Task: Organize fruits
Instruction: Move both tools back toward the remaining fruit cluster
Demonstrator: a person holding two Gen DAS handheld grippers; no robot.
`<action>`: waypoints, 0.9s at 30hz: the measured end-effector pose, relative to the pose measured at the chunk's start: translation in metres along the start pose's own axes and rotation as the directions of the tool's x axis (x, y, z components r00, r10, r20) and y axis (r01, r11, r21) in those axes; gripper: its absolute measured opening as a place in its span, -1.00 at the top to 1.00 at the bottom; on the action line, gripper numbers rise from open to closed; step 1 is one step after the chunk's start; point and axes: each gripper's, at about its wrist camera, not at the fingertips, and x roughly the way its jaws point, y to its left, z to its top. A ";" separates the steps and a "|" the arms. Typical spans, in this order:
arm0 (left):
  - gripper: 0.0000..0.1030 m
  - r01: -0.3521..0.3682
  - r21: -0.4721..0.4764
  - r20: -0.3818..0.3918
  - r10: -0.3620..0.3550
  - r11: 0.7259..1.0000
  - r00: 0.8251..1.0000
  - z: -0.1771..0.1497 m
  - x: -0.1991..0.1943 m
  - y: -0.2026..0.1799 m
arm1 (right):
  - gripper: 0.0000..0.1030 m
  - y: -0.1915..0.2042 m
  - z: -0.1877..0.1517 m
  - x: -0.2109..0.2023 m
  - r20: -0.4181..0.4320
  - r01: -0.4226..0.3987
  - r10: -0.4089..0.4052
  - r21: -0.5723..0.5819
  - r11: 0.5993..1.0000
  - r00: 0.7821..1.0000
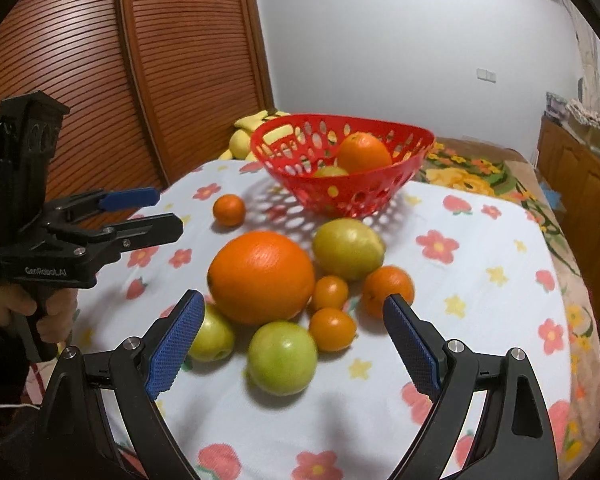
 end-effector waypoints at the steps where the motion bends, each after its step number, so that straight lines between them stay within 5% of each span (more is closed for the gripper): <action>1: -0.70 -0.006 0.001 -0.007 0.006 1.000 1.000 -0.003 0.001 0.000 | -0.77 0.001 -0.003 0.002 -0.004 -0.003 0.003 0.004 1.000 1.000; 27: -0.70 0.055 -0.028 -0.092 -0.057 0.998 0.994 -0.036 0.025 -0.007 | 0.00 0.002 -0.042 0.038 -0.089 -0.004 0.010 0.062 0.998 0.996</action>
